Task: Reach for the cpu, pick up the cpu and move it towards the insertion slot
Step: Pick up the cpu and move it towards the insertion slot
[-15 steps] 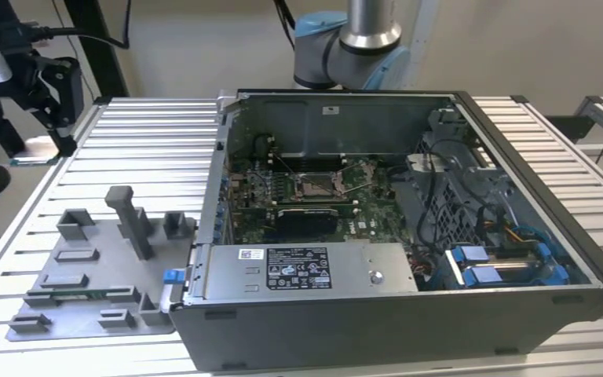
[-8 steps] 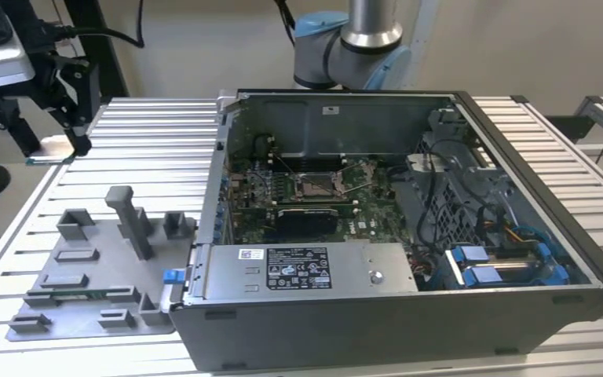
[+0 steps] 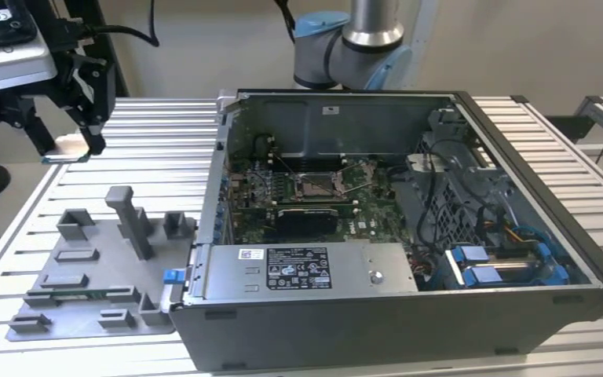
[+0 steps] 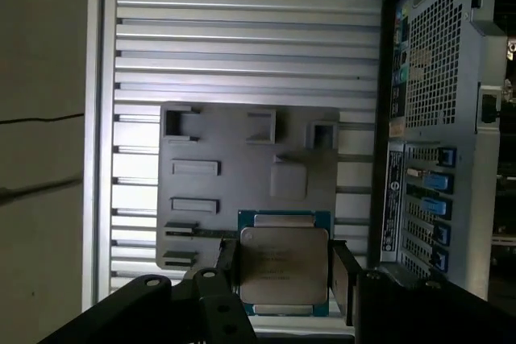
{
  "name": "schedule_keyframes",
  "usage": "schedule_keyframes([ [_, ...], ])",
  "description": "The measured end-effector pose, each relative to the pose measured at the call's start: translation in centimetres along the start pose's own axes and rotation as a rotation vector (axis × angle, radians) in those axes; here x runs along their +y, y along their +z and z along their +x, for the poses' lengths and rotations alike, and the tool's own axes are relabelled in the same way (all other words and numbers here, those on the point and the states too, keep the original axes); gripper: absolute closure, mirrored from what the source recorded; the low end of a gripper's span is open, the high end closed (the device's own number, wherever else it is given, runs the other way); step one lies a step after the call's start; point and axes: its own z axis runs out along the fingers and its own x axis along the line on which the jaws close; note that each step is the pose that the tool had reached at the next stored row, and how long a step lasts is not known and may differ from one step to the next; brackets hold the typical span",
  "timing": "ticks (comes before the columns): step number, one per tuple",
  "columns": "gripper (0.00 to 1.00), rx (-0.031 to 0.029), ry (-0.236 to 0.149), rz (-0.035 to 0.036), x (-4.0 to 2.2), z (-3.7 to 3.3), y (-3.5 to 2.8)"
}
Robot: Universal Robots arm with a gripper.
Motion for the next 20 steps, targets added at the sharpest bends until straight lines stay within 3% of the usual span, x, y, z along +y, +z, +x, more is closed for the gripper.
schedule_keyframes([
  [10,1.00,0.0000,0.000,0.0000,-0.03,-1.48,-0.02],
  [20,1.00,-0.0001,0.000,0.0000,-0.06,-3.44,-0.02],
])
